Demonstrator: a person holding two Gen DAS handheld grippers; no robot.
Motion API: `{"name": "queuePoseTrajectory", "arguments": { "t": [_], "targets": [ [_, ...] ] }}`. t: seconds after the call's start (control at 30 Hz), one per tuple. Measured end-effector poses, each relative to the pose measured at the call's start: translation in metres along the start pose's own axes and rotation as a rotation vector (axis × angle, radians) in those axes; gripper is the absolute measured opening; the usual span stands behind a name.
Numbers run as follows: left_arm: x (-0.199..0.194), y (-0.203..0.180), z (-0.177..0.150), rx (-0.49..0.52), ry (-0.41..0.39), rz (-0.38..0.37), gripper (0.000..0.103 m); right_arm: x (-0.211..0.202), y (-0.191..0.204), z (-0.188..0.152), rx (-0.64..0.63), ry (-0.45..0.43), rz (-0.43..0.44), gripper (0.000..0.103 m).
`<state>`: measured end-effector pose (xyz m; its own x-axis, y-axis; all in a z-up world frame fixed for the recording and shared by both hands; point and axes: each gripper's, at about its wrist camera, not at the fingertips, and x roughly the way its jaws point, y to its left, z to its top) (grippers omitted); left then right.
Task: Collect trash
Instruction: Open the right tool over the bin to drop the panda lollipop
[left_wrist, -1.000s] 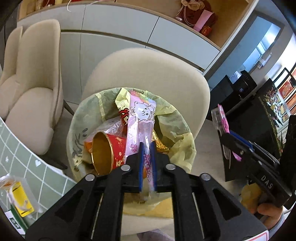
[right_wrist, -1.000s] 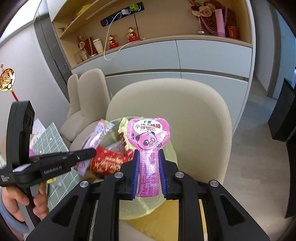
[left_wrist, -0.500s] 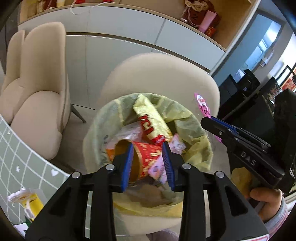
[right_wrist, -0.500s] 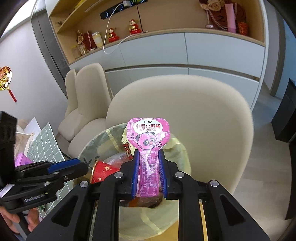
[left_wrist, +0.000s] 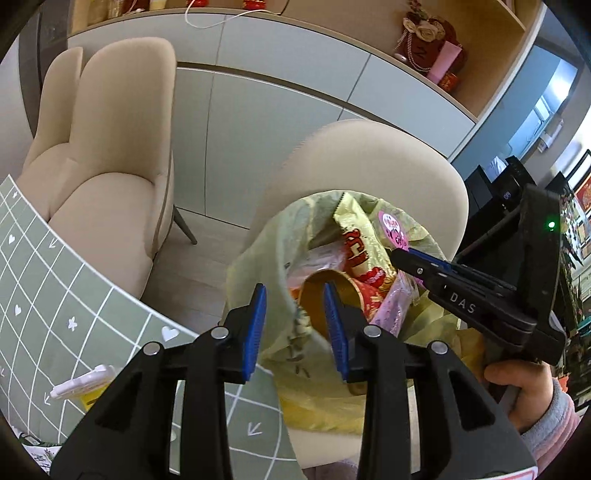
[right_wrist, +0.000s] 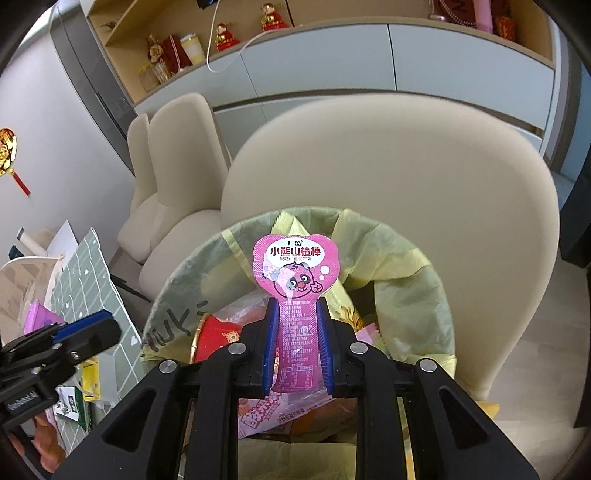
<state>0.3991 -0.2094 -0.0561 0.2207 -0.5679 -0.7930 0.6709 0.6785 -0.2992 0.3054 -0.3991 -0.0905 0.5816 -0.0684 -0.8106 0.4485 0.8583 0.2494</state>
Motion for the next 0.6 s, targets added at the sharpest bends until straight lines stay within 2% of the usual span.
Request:
{"name": "queuePoseTrajectory", "arguments": {
  "t": [0.33,0.37,0.43,0.6],
  "targets": [
    [-0.005,0.010,-0.006,-0.021,-0.009,-0.011,0.031,0.006,-0.005,-0.003,0.037,0.044,-0.044,0.022],
    [-0.006,0.011,-0.007,-0.021,-0.008,-0.011,0.031,0.004,-0.003,-0.003,0.032,0.040,-0.051,0.024],
    [-0.008,0.008,-0.009,-0.019,-0.007,-0.011,0.031,-0.003,-0.001,-0.007,0.028,0.016,-0.049,0.041],
    [-0.015,0.006,-0.019,-0.029,-0.014,-0.006,0.031,-0.025,-0.001,-0.013,0.023,-0.047,-0.073,0.042]
  ]
}}
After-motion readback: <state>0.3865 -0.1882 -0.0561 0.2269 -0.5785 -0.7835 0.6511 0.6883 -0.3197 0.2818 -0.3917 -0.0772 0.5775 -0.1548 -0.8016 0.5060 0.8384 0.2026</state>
